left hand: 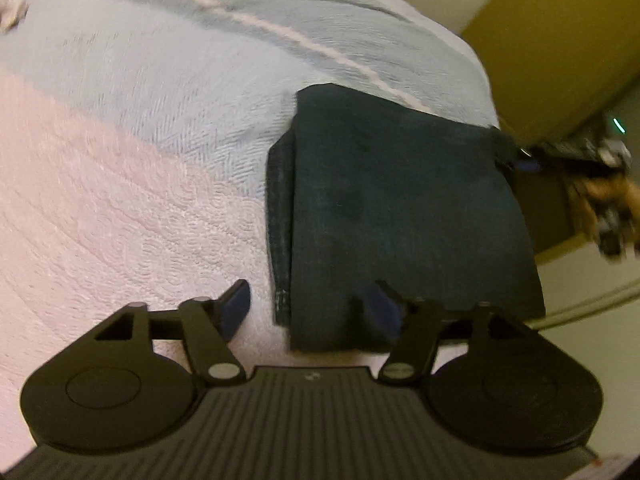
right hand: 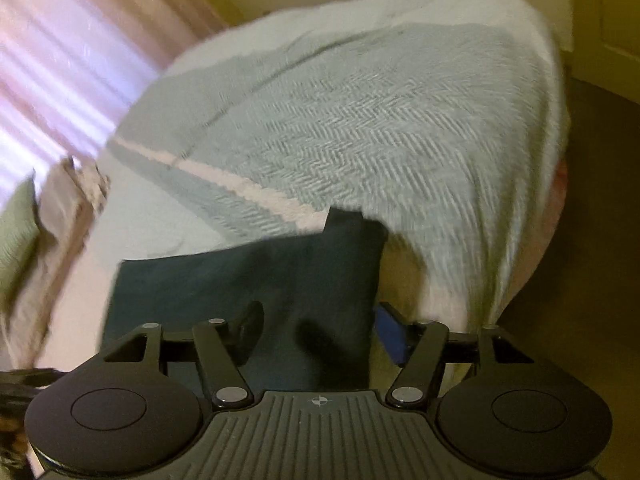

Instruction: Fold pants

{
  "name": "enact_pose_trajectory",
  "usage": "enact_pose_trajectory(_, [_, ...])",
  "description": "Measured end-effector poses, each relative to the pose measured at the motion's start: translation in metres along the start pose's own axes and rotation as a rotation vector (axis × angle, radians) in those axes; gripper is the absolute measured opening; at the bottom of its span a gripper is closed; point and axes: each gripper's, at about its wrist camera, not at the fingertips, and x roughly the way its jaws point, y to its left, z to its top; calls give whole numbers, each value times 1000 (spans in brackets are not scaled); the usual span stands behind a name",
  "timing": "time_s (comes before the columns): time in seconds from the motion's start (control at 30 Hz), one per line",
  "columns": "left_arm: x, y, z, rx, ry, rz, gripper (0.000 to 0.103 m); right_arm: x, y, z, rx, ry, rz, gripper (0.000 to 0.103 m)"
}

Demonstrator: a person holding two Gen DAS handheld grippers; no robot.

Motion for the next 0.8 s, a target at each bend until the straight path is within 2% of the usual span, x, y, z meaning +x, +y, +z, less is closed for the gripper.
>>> enact_pose_trajectory(0.13, [5, 4, 3, -1, -9, 22, 63, -28, 2, -55, 104, 1, 39, 67])
enact_pose_trajectory(0.3, [24, 19, -4, -74, 22, -72, 64, -22, -10, -113, 234, 61, 75, 70])
enact_pose_trajectory(0.4, [37, 23, -9, -82, 34, -85, 64, -23, -15, -131, 278, 38, 55, 70])
enact_pose_trajectory(0.47, [31, 9, -17, 52, -15, -30, 64, -37, -4, -133, 214, -15, -20, 70])
enact_pose_trajectory(0.53, [20, -14, -28, 247, -76, 56, 65, -51, 22, -135, 43, -43, -116, 70])
enact_pose_trajectory(0.6, [8, -37, -44, 450, -115, 105, 65, -62, 56, -141, -186, -47, -206, 70])
enact_pose_trajectory(0.7, [1, -69, -72, 740, -134, 172, 65, -65, 106, -162, -558, -55, -325, 70])
enact_pose_trajectory(0.8, [10, -98, -103, 1063, -165, 242, 70, -52, 139, -188, -850, -50, -362, 71])
